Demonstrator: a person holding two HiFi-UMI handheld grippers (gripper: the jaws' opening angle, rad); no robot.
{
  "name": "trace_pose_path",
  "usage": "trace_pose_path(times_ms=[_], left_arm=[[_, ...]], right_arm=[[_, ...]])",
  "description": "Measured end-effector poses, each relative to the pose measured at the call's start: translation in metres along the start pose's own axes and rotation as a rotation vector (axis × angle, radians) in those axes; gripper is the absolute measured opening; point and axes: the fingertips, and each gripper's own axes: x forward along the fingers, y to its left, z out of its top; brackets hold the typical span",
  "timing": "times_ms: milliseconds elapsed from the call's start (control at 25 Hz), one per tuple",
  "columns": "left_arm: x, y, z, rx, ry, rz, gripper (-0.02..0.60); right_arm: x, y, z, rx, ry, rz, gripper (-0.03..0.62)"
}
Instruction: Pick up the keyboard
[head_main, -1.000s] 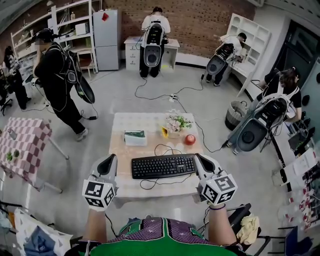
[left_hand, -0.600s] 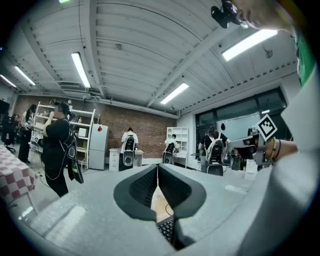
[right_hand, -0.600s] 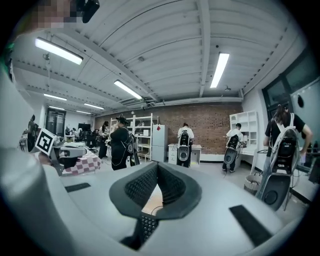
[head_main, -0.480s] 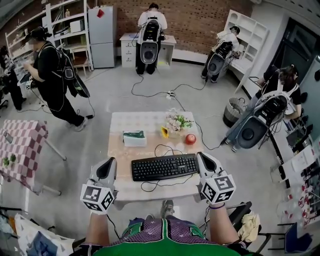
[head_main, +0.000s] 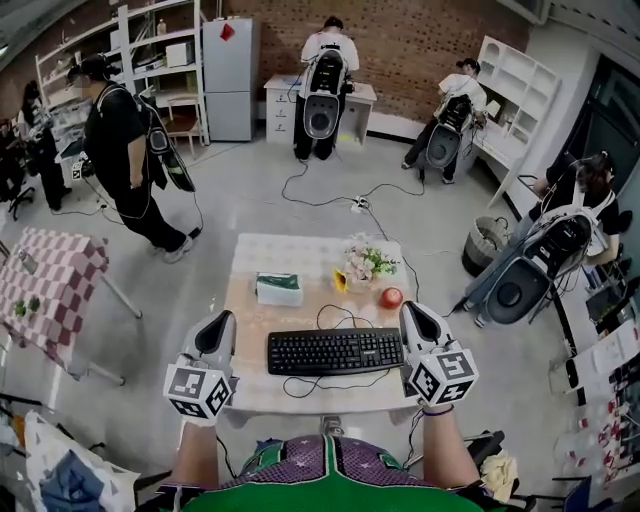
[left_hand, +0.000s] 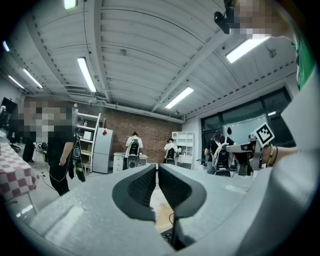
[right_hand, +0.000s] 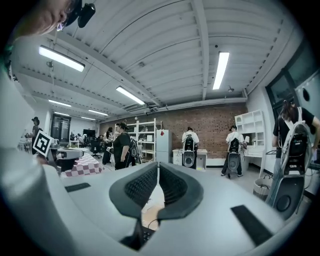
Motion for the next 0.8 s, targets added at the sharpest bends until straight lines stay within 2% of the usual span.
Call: trace_pose_path(times_ms=[80, 120, 200, 280, 320, 520, 800], left_arm=[[0.006, -0.003, -0.001, 0.004, -0.005, -0.004, 0.023], [0.010, -0.004, -0.002, 0.007, -0.005, -0.008, 0.052], [0.018, -0.008, -0.007, 0.004, 0.002, -0.019, 0.180], [0.024, -0.012, -0.012, 0.002, 0.014, -0.021, 0.225], [0.027, -0.013, -0.016, 0.004, 0.022, -0.020, 0.235], [0.046, -0.020, -0.047, -0.014, 0.108, -0.039, 0.239], [0.064, -0.028, -0.108, -0.056, 0.243, -0.043, 0.238]], right_arm=[[0.006, -0.003, -0.001, -0.001, -0.008, 0.022, 0.015], [0.010, -0.004, -0.004, -0.004, -0.004, 0.035, 0.051], [0.016, -0.007, -0.012, -0.006, 0.015, 0.062, 0.151], [0.020, -0.011, -0.019, -0.004, 0.036, 0.086, 0.229], [0.022, -0.013, -0.023, -0.002, 0.045, 0.095, 0.246], [0.038, -0.031, -0.051, 0.041, 0.114, 0.126, 0.256], [0.056, -0.062, -0.112, 0.107, 0.251, 0.125, 0.256]])
